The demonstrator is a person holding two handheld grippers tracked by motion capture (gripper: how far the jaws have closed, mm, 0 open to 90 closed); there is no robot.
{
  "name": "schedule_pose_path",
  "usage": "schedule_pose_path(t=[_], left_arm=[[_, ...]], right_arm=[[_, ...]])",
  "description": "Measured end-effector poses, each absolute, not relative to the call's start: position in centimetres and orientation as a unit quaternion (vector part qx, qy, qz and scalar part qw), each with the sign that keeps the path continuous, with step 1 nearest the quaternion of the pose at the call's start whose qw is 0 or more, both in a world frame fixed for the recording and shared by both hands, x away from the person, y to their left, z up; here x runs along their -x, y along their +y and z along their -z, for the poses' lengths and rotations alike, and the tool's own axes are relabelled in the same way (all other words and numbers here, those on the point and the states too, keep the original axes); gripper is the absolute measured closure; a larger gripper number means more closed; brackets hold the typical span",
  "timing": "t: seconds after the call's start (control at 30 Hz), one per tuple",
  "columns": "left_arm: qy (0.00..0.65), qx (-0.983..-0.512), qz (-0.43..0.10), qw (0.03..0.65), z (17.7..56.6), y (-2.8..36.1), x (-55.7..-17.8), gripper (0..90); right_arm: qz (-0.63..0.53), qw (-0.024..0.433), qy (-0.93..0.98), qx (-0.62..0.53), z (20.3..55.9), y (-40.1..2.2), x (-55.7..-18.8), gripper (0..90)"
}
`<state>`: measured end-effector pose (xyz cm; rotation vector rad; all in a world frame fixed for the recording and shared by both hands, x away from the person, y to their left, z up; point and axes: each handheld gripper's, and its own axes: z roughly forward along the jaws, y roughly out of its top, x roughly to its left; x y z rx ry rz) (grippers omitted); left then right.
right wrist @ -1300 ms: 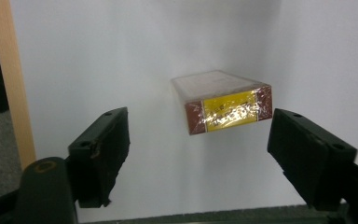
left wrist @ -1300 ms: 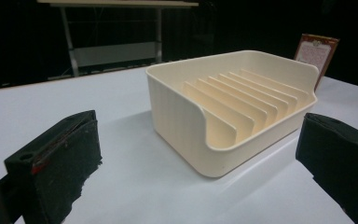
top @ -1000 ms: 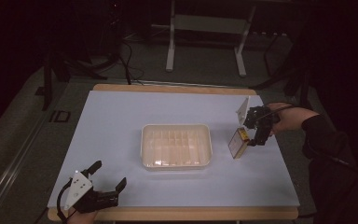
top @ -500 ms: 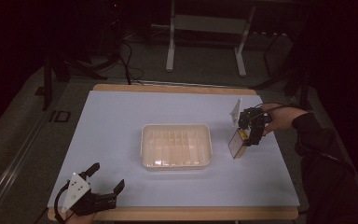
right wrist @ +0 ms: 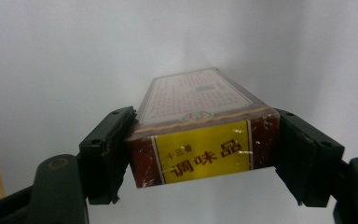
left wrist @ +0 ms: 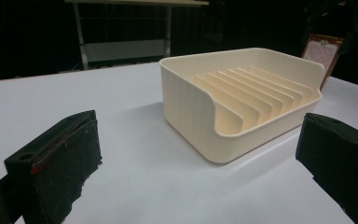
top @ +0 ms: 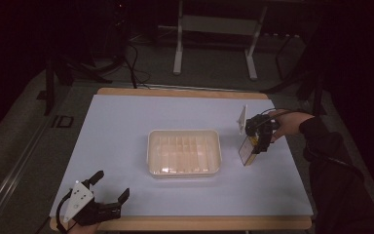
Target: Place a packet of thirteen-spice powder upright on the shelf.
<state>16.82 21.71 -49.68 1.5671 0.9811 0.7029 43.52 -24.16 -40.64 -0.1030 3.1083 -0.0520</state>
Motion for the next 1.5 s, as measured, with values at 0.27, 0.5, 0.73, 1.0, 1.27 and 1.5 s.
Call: schedule_pose_path(t=[0.27, 0.5, 0.73, 1.0, 1.27, 1.5], left_arm=[[0.414, -0.662, -0.298, 0.550, 49.7, 21.8, -16.8, 0.0], [0.415, -0.661, -0.297, 0.551, 49.6, 21.7, -16.9, 0.0], [0.413, -0.661, -0.298, 0.551, 49.6, 21.7, -16.9, 0.0], [0.404, -0.670, -0.299, 0.546, 49.7, 21.3, -17.1, 0.0], [0.384, -0.697, -0.315, 0.517, 50.1, 20.4, -17.7, 0.0], [0.388, -0.708, -0.296, 0.510, 50.4, 20.0, -18.4, 0.0]], right_arm=[[0.019, 0.001, 0.999, 0.030, 40.7, -24.2, -43.6, 29.2], [0.006, -0.013, 1.000, 0.006, 40.0, -24.1, -43.4, 29.6], [-0.031, -0.018, 0.999, 0.007, 38.8, -24.1, -42.9, 29.7], [-0.045, -0.021, 0.999, -0.003, 38.0, -24.4, -42.8, 29.7], [-0.063, -0.021, 0.998, -0.020, 36.2, -24.9, -42.3, 29.7], [-0.064, -0.013, 0.997, -0.033, 34.3, -24.3, -41.6, 29.7]])
